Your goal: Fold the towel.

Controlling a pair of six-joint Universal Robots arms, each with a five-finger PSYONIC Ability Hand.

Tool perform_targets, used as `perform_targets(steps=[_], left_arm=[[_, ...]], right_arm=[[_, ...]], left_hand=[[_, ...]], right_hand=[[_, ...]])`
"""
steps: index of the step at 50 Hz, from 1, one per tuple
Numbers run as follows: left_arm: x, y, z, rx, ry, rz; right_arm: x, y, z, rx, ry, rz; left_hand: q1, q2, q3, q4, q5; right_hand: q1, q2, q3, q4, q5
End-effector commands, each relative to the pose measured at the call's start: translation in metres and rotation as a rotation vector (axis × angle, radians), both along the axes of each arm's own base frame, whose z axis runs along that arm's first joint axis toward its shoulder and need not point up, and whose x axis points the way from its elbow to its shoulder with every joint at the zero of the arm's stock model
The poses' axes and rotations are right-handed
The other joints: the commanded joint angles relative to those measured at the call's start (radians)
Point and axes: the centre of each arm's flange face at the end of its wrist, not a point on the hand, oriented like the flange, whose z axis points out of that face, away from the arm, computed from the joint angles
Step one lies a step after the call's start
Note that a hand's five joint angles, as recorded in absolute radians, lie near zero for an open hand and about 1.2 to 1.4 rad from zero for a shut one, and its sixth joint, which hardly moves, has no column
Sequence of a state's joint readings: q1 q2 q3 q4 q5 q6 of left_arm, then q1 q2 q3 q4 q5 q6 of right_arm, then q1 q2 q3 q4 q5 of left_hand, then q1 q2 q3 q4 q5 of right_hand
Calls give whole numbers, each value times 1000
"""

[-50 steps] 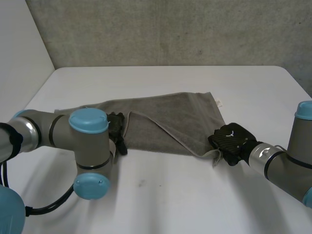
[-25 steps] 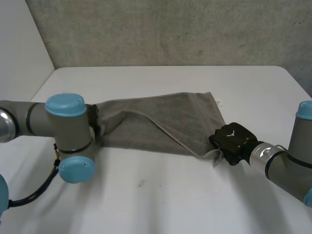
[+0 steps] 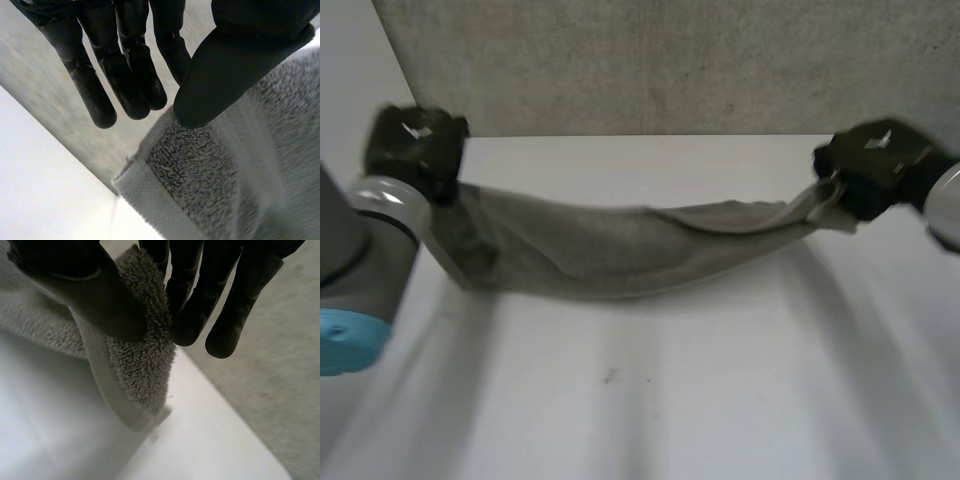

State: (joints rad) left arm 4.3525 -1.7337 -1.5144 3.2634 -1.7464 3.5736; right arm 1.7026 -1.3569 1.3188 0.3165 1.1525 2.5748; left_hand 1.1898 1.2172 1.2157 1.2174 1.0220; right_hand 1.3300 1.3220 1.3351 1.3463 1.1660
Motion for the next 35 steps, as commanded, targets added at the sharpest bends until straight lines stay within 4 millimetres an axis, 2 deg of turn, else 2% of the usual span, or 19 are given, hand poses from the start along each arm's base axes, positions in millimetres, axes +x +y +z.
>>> perform_targets(steps=[1, 2, 4, 7, 10, 13, 17, 18, 20, 21, 23, 24, 27, 28, 30, 31, 32, 33, 35], left_arm=[[26, 32, 77, -172, -29, 45], [26, 32, 77, -172, -29, 45], [31, 43, 96, -194, -25, 31], [29, 50, 103, -176, -35, -16], [29, 49, 102, -142, -46, -38], [30, 48, 101, -126, -49, -35], [23, 6, 53, 33, -90, -30], [23, 6, 53, 33, -90, -30], [14, -17, 28, 99, -109, -37], [14, -17, 28, 99, -109, -37], [4, -44, 4, 148, -121, -47], [4, -44, 4, 148, -121, -47], [-8, -83, -13, 140, -116, -49], [-8, -83, -13, 140, -116, -49], [-16, -101, -6, 80, -95, -57], [-16, -101, -6, 80, -95, -57], [-19, -110, 6, 16, -72, -57], [-19, -110, 7, 16, -72, -57], [-23, -123, 48, -180, 33, -53]], right_arm=[[-14, 18, 83, -84, -39, -41], [-14, 18, 84, -84, -39, -41], [-17, 28, 106, -97, -31, -44], [-22, 33, 123, -118, -25, -56], [-24, 34, 132, -132, -23, -63], [-25, 30, 129, -118, -19, -64], [-19, -8, 73, 57, 33, -52], [-19, -8, 73, 57, 33, -52], [-13, -22, 46, 118, 69, -35], [-13, -22, 46, 118, 70, -35], [2, -34, 23, 152, 99, 7], [2, -34, 22, 152, 99, 7], [32, -55, 5, 95, 112, 35], [32, -55, 5, 95, 112, 35], [41, -63, 7, 34, 109, 33], [48, -71, 12, -37, 98, 24], [54, -79, 23, -130, 73, 17], [54, -79, 23, -131, 73, 17], [60, -92, 57, -340, -17, -1]], left_hand=[[206, 179, 181, 179, 200], [206, 179, 181, 179, 200], [206, 179, 181, 179, 200], [206, 179, 181, 179, 200], [206, 179, 181, 179, 200], [206, 179, 181, 179, 200], [206, 179, 181, 179, 200], [206, 179, 181, 179, 200], [206, 179, 181, 179, 200], [206, 179, 181, 179, 200], [206, 179, 181, 179, 200], [206, 179, 181, 179, 200], [206, 179, 181, 179, 200], [206, 179, 181, 179, 200], [206, 179, 181, 179, 200], [206, 179, 181, 179, 200], [206, 179, 181, 179, 200], [206, 179, 181, 179, 200], [206, 179, 181, 179, 200]], right_hand=[[66, 74, 61, 50, 56], [66, 74, 61, 50, 56], [66, 74, 61, 50, 56], [66, 74, 61, 50, 56], [66, 74, 61, 50, 56], [66, 74, 61, 50, 56], [66, 74, 61, 50, 56], [66, 74, 61, 50, 56], [66, 74, 61, 50, 56], [66, 74, 61, 50, 56], [66, 74, 61, 50, 56], [66, 74, 61, 50, 56], [66, 74, 61, 50, 56], [66, 74, 61, 50, 56], [66, 74, 61, 50, 56], [66, 74, 61, 50, 56], [66, 74, 61, 50, 56], [66, 74, 61, 50, 56], [66, 74, 61, 50, 56]])
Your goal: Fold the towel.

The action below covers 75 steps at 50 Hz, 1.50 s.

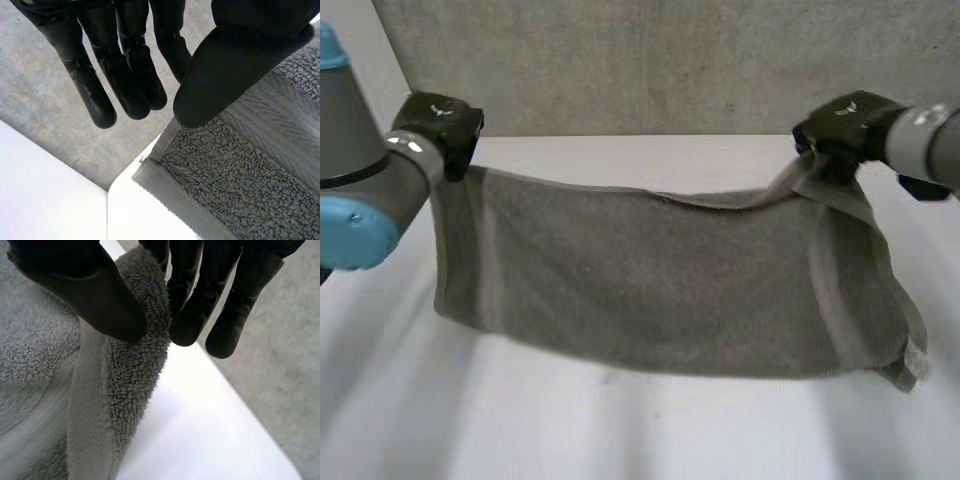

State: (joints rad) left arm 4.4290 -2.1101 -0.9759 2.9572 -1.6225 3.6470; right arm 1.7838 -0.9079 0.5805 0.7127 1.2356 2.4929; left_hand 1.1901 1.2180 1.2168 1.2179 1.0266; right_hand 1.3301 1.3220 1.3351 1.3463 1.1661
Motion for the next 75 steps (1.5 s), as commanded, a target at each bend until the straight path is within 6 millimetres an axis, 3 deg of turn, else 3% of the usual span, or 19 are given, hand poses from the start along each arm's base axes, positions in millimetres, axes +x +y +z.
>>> perform_targets(steps=[1, 3, 8, 12, 17, 19, 22, 24, 25, 27, 28, 30, 35, 39, 43, 50, 57, 65, 75], left_arm=[[-14, -38, 57, -301, 152, -10], [-13, -42, 99, -478, 300, -18], [-9, -29, 146, -618, 462, -61], [-7, -23, 154, -620, 495, -71], [-1, -22, 128, -502, 468, -42], [4, -18, 92, -368, 426, -16], [9, -17, 69, -300, 403, 6], [23, -13, 26, -171, 362, 57], [23, -13, 26, -170, 362, 57], [32, -4, -12, -60, 334, 84], [32, -4, -13, -60, 334, 84], [33, 8, -45, 30, 312, 74], [33, 23, -73, 97, 298, 52], [35, 29, -80, 109, 296, 54], [35, 33, -82, 105, 297, 50], [35, 35, -78, 97, 299, 47], [36, 36, -74, 87, 304, 47], [37, 35, -73, 85, 306, 50], [37, 35, -76, 91, 306, 51]], right_arm=[[27, -32, 49, -399, -133, -10], [29, -36, 86, -563, -258, -11], [24, -24, 133, -679, -434, 7], [21, -19, 136, -648, -477, 14], [23, -15, 100, -468, -418, 45], [24, -9, 63, -310, -335, 86], [24, -6, 40, -227, -276, 103], [24, 4, -3, -95, -151, 150], [24, 4, -3, -95, -150, 150], [19, 12, -49, 19, -18, 182], [19, 12, -49, 19, -17, 182], [13, 21, -87, 84, 110, 232], [7, 29, -127, 131, 246, 290], [1, 29, -137, 151, 274, 275], [-2, 22, -139, 123, 244, 227], [-13, 12, -129, 140, 41, 70], [-21, 35, -134, 261, -107, -27], [-28, 61, -146, 290, -137, -54], [-26, 71, -159, 263, -232, -83]], left_hand=[[206, 178, 180, 178, 195], [206, 178, 180, 178, 195], [206, 178, 180, 178, 195], [206, 178, 180, 178, 195], [206, 178, 180, 178, 195], [206, 178, 180, 178, 195], [206, 178, 180, 178, 195], [206, 178, 180, 178, 195], [206, 178, 180, 178, 195], [206, 178, 180, 178, 195], [206, 178, 180, 178, 195], [206, 178, 180, 178, 195], [206, 178, 180, 178, 195], [206, 178, 180, 178, 195], [206, 178, 180, 178, 195], [206, 178, 180, 178, 195], [206, 178, 180, 178, 195], [206, 178, 180, 178, 195], [206, 178, 180, 178, 195]], right_hand=[[66, 74, 61, 50, 56], [66, 74, 61, 50, 56], [66, 74, 61, 50, 56], [66, 74, 61, 50, 56], [66, 74, 61, 50, 56], [66, 74, 61, 50, 56], [66, 74, 61, 50, 56], [66, 74, 61, 50, 56], [66, 74, 61, 50, 56], [66, 74, 61, 50, 56], [66, 74, 61, 50, 56], [66, 74, 61, 50, 56], [66, 74, 61, 50, 56], [6, 14, 1, -11, -5], [-504, -496, -509, -520, -514], [-792, -784, -797, -809, -803], [-1083, -1075, -1088, -1099, -1093], [-1156, -1147, -1161, -1172, -1166], [-1145, -1137, -1150, -1162, -1156]])
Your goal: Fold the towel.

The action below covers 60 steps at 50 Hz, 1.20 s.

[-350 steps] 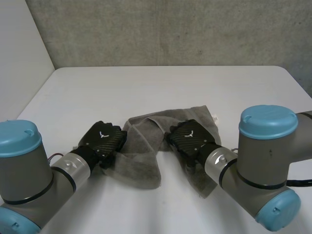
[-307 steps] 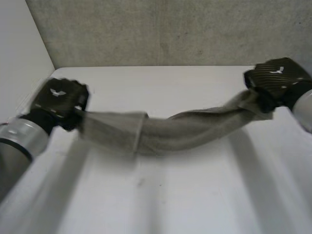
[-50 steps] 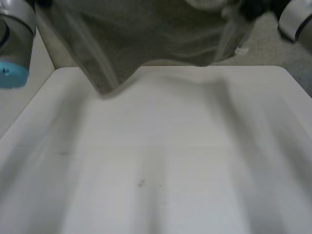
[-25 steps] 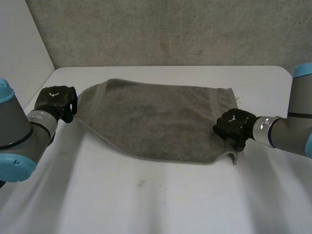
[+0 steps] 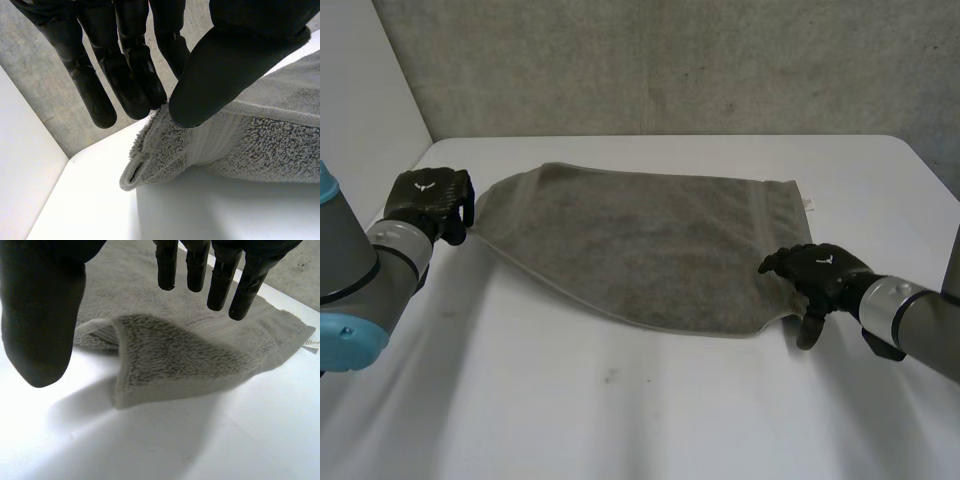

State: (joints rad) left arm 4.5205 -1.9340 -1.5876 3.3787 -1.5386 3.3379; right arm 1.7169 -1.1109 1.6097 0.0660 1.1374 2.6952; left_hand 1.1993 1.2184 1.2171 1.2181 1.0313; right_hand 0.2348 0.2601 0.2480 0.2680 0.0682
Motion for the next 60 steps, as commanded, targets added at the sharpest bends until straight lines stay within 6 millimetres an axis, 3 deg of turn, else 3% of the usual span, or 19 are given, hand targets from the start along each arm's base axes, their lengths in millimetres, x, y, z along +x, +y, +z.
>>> perform_targets(steps=[1, 16, 20, 22, 24, 27, 29, 40, 46, 47, 48, 49, 50, 60], left_arm=[[0, 1, -3, 8, 0, -1], [0, 2, -4, 9, 1, -1], [0, 2, -6, -4, 4, 1], [0, 2, -7, -6, 3, 0], [1, 3, -8, -4, 2, 2], [2, 3, -9, -1, 2, 5], [4, 3, -10, 3, 0, 9], [13, 14, -6, 5, -11, 25], [14, 23, -3, 3, -13, 25], [14, 25, -2, 0, -12, 23], [15, 27, -1, -1, -12, 25], [15, 27, -1, -1, -12, 25], [15, 27, -1, -3, -12, 25], [13, 27, -2, -1, -12, 21]], right_arm=[[2, 6, -10, -26, -65, -29], [-1, -17, -35, -137, -38, -144], [-4, -20, -36, -161, -14, -188], [-6, -21, -33, -173, -8, -207], [-10, -23, -24, -201, -4, -236], [-12, -23, -17, -219, -8, -242], [-13, -21, -6, -244, -16, -240], [-19, -16, 34, -349, 41, -153], [-21, -8, 34, -298, 91, -89], [-21, -7, 30, -270, 96, -80], [-20, -2, 25, -234, 99, -67], [-20, -2, 25, -234, 99, -67], [-18, 2, 18, -199, 101, -51], [-13, 17, -4, -92, -2, -35]], left_hand=[[197, 178, 179, 178, 190], [197, 178, 179, 178, 190], [197, 178, 179, 178, 190], [197, 178, 179, 178, 190], [197, 178, 179, 178, 190], [197, 178, 179, 178, 190], [197, 178, 179, 178, 190], [197, 178, 179, 178, 190], [197, 178, 179, 178, 190], [197, 178, 179, 178, 190], [197, 178, 179, 178, 190], [197, 178, 179, 178, 190], [197, 178, 179, 178, 190], [197, 178, 179, 178, 190]], right_hand=[[-50, -75, -63, -83, -58], [103, 77, 89, 69, 95], [342, 317, 329, 309, 334], [446, 421, 433, 413, 438], [703, 678, 690, 670, 695], [813, 788, 800, 780, 805], [1117, 1092, 1104, 1084, 1109], [1161, 1136, 1148, 1128, 1153], [1161, 1136, 1148, 1128, 1153], [1145, 1120, 1132, 1112, 1137], [482, 457, 469, 449, 474], [476, 450, 462, 442, 468], [-53, -79, -67, -87, -61], [-60, -86, -73, -93, -68]])
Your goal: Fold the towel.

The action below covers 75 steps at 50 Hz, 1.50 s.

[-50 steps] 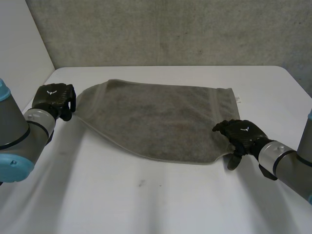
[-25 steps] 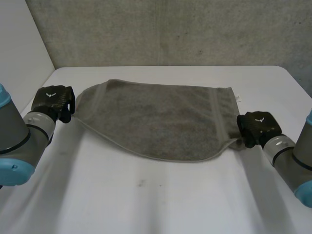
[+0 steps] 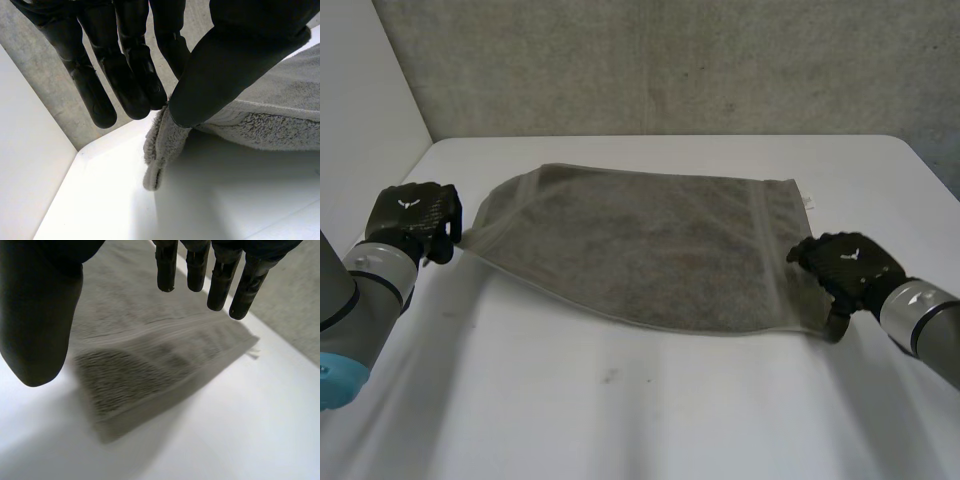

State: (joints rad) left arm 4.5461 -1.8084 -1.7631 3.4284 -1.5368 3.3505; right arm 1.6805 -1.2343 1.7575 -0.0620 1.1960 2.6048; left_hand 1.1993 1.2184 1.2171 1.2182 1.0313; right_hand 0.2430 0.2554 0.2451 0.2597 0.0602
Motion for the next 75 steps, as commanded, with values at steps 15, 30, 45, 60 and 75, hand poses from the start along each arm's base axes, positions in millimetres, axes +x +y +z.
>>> perform_targets(steps=[15, 30, 45, 60, 75], left_arm=[[2, -4, -2, 1, 2, 9], [2, -6, -2, -15, 6, 9], [2, -7, -2, -20, 5, 9], [4, 17, -5, 53, -104, -15], [18, 108, 26, 93, -356, -129]], right_arm=[[8, -4, -49, 101, -129, 21], [9, -20, -43, 30, -135, 20], [11, -28, -36, -11, -141, 30], [-9, -16, 33, -57, -7, 71], [-50, 44, 73, 182, 265, 186]], left_hand=[[197, 178, 179, 178, 190], [197, 178, 179, 178, 190], [197, 178, 179, 178, 190], [197, 178, 179, 178, 190], [197, 178, 179, 178, 190]], right_hand=[[279, 267, 277, 263, 288], [590, 578, 588, 574, 599], [984, 972, 982, 967, 992], [1153, 1141, 1151, 1137, 1162], [1153, 1141, 1151, 1137, 1162]])
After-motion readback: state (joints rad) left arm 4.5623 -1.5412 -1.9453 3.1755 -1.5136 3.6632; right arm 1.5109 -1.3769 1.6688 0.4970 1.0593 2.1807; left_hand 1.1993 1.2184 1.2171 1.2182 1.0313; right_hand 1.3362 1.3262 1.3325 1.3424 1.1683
